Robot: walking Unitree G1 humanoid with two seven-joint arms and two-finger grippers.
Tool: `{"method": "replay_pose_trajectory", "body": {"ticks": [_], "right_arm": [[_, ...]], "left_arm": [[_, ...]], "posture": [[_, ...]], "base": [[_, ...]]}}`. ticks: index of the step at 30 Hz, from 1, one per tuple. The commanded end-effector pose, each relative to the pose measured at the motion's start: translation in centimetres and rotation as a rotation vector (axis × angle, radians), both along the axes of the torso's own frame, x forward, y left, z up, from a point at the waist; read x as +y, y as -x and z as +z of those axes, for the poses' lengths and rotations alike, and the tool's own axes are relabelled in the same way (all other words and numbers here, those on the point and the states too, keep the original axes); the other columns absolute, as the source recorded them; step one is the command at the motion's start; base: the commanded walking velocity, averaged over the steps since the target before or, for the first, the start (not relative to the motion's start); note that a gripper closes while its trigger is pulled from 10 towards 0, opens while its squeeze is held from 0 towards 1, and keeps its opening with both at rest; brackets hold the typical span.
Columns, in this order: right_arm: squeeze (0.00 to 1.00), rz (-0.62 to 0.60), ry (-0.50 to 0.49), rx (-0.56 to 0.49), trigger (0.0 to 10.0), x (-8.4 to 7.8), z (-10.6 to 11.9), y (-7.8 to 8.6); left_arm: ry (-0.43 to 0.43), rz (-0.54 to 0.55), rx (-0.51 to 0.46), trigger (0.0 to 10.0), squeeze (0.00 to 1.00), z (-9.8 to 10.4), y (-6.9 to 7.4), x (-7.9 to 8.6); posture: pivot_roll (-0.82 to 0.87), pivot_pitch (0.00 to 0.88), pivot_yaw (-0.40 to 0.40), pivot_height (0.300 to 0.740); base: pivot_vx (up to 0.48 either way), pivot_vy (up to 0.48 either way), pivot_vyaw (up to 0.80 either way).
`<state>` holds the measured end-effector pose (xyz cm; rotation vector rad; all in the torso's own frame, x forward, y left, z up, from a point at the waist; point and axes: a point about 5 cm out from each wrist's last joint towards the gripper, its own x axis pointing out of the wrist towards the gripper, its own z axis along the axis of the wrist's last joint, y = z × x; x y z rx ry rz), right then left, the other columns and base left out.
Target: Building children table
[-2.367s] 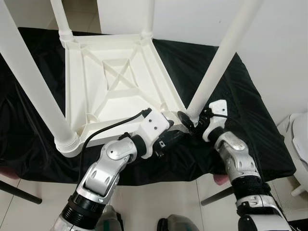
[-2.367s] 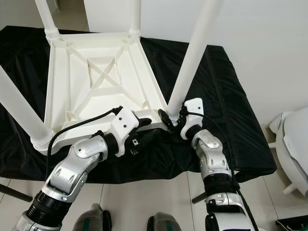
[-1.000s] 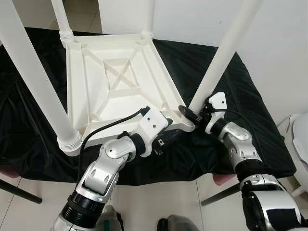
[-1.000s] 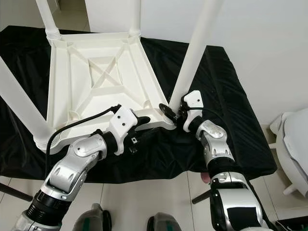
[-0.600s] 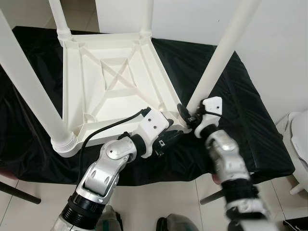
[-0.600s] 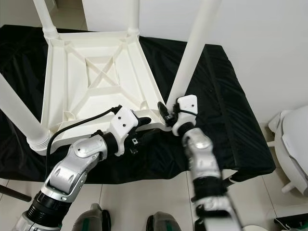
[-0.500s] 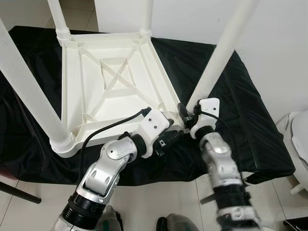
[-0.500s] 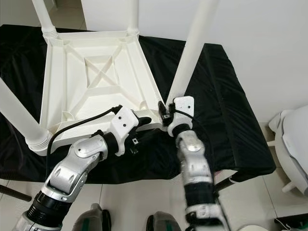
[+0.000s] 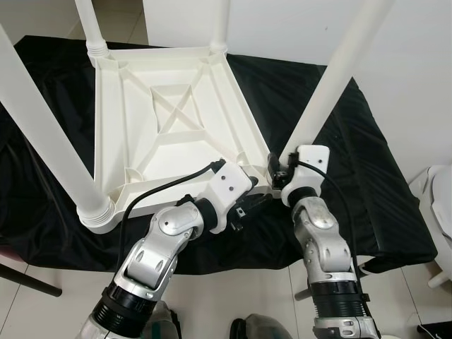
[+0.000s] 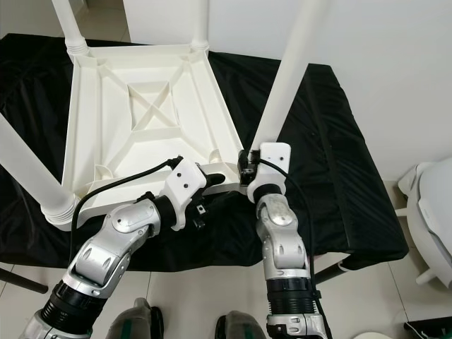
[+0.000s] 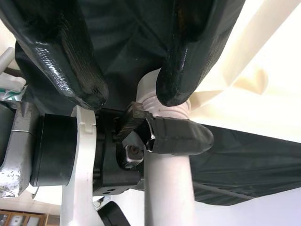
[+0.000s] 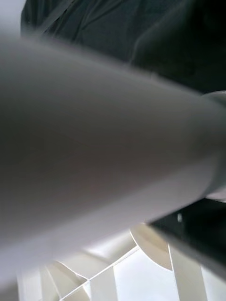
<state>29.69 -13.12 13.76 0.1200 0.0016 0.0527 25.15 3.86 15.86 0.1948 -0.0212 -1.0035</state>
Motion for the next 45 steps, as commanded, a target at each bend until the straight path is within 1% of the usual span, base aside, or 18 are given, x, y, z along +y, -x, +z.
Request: {"method": "replay_pose_trajectory", "body": {"ticks": [1, 3, 4, 5, 8, 9, 12, 17, 20, 24, 28, 29, 30, 31, 32, 33, 34, 45], "right_arm": [[1.0, 0.023, -0.042, 0.018, 10.0, 0.1, -0.5, -0.1], [1.0, 0.046, -0.039, 0.014, 10.0, 0.0, -0.5, -0.3], [0.75, 0.091, -0.029, 0.006, 10.0, -0.5, -0.5, -0.8], [0.0, 0.134, -0.035, 0.002, 10.0, -1.0, -0.4, -1.3], [0.0, 0.237, -0.004, -0.018, 10.0, -2.0, 0.1, -2.2], [0.0, 0.237, -0.004, -0.018, 10.0, -2.0, 0.1, -2.2], [0.0, 0.378, 0.059, -0.03, 10.0, -2.1, 0.2, -2.5], [0.0, 0.478, 0.127, -0.036, 10.0, -1.9, -0.4, -2.5], [0.0, 0.566, 0.213, -0.048, 10.0, -1.9, -1.4, -2.8], [0.0, 0.603, 0.251, -0.054, 10.0, -1.9, -1.3, -3.8], [0.0, 0.613, 0.259, -0.056, 10.0, -1.9, -1.2, -4.1], [0.0, 0.617, 0.267, -0.052, 9.8, -1.9, -1.1, -4.5], [0.0, 0.624, 0.276, -0.053, 5.4, -2.1, -1.1, -4.7], [0.0, 0.632, 0.279, -0.053, 2.5, -2.3, -1.0, -4.9], [0.0, 0.633, 0.286, -0.054, 1.3, -2.5, -0.9, -5.0], [0.0, 0.633, 0.286, -0.054, 1.3, -2.5, -0.9, -5.0], [0.0, 0.639, 0.289, -0.058, 0.0, -2.7, -0.8, -5.1], [0.0, 0.67, 0.309, -0.058, 0.0, -3.0, -1.8, -4.8]], "left_arm": [[-0.001, 0.034, -0.003, 10.0, 0.0, -0.1, -0.1, -0.1], [0.001, 0.035, -0.003, 10.0, 0.0, -0.1, -0.1, -0.1], [0.001, 0.037, -0.004, 10.0, 0.0, 0.0, -0.2, -0.1], [0.0, 0.039, -0.005, 10.0, 0.0, 0.0, -0.2, 0.0], [-0.002, 0.047, -0.008, 10.0, 0.0, 0.0, -0.4, 0.2], [-0.002, 0.047, -0.008, 10.0, 0.0, 0.0, -0.4, 0.2], [-0.003, 0.05, -0.009, 10.0, 0.0, 0.0, -0.4, 0.3], [-0.004, 0.052, -0.011, 10.0, 0.0, 0.1, -0.5, 0.3], [-0.003, 0.061, -0.017, 10.0, 0.0, 0.3, -0.7, 0.5], [-0.006, 0.06, -0.019, 10.0, 0.0, 0.3, -0.7, 0.5], [-0.006, 0.059, -0.019, 10.0, 0.0, 0.3, -0.7, 0.5], [-0.007, 0.059, -0.021, 10.0, 0.0, 0.3, -0.7, 0.5], [-0.006, 0.06, -0.022, 10.0, 0.0, 0.3, -0.8, 0.5], [-0.006, 0.063, -0.023, 10.0, 0.0, 0.4, -0.8, 0.5], [-0.007, 0.066, -0.023, 10.0, 0.0, 0.4, -0.8, 0.6], [-0.007, 0.066, -0.023, 10.0, 0.0, 0.4, -0.8, 0.6], [-0.007, 0.069, -0.024, 10.0, 0.0, 0.4, -0.8, 0.6], [-0.006, 0.07, -0.02, 10.0, 0.0, 0.3, -0.7, 0.6]], "posture": [[-0.11, 0.004, -0.077, 0.74], [-0.11, 0.004, -0.077, 0.74], [-0.11, 0.004, -0.077, 0.74], [-0.11, 0.004, -0.077, 0.74], [-0.11, 0.008, -0.072, 0.74], [-0.11, 0.008, -0.072, 0.74], [-0.1, 0.007, -0.07, 0.74], [-0.1, 0.008, -0.07, 0.74], [-0.09, 0.005, -0.066, 0.74], [-0.09, 0.002, -0.059, 0.74], [-0.09, 0.002, -0.059, 0.74], [-0.09, 0.001, -0.059, 0.74], [-0.08, 0.002, -0.063, 0.74], [-0.08, 0.002, -0.063, 0.74], [-0.08, 0.002, -0.064, 0.74], [-0.08, 0.002, -0.064, 0.74], [-0.08, 0.002, -0.064, 0.74], [-0.08, 0.004, -0.06, 0.74]], "base": [[0.0, 0.0, 0.0], [0.0, 0.0, 0.0], [0.0, 0.0, 0.0], [0.0, 0.0, 0.0], [0.0, 0.0, 0.0], [0.0, 0.0, 0.0], [0.0, 0.0, 0.0], [0.0, 0.0, 0.0], [0.0, 0.0, 0.0], [0.0, 0.0, 0.0], [0.0, 0.0, 0.0], [0.0, 0.0, 0.0], [0.0, 0.0, 0.0], [0.0, 0.0, 0.0], [0.0, 0.0, 0.0], [0.0, 0.0, 0.0], [0.0, 0.0, 0.0], [0.0, 0.0, 0.0]]}}
